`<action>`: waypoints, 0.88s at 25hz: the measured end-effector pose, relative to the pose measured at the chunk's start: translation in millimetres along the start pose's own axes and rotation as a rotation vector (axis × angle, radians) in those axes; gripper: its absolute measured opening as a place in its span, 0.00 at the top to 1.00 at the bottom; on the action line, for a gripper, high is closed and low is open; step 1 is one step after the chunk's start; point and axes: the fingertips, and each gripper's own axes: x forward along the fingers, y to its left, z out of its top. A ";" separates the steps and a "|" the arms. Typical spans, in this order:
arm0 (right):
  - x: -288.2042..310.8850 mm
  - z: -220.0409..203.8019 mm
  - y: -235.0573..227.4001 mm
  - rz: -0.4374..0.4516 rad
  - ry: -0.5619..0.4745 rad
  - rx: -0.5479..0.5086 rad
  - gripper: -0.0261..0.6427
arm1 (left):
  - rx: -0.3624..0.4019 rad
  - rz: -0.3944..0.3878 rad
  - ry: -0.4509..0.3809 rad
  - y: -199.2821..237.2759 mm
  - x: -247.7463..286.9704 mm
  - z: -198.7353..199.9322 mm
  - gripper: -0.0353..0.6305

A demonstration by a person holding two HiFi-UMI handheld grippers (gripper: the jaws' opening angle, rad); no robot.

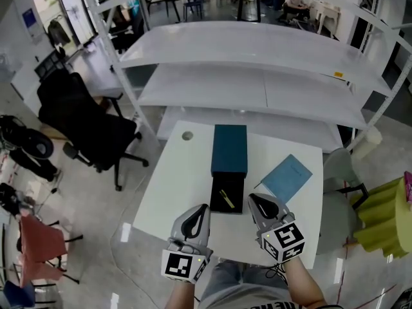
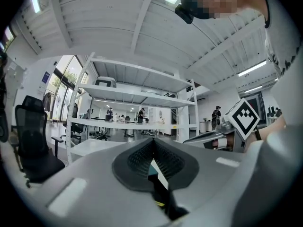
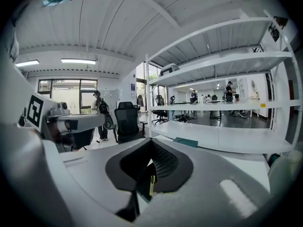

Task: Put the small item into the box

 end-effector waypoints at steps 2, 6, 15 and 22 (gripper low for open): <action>-8.0 5.6 -0.7 -0.006 -0.018 -0.007 0.96 | 0.003 0.001 -0.003 -4.1 -1.3 2.4 0.93; -24.9 15.8 -2.2 -0.013 -0.051 -0.019 0.96 | 0.013 0.006 -0.013 -13.0 -4.4 8.2 0.93; -54.7 32.6 -5.2 -0.016 -0.124 -0.020 0.96 | 0.029 0.033 -0.032 -25.1 -12.8 18.1 0.93; -73.5 38.8 -4.4 -0.009 -0.160 -0.049 0.96 | 0.029 0.063 -0.050 -31.8 -17.6 25.2 0.93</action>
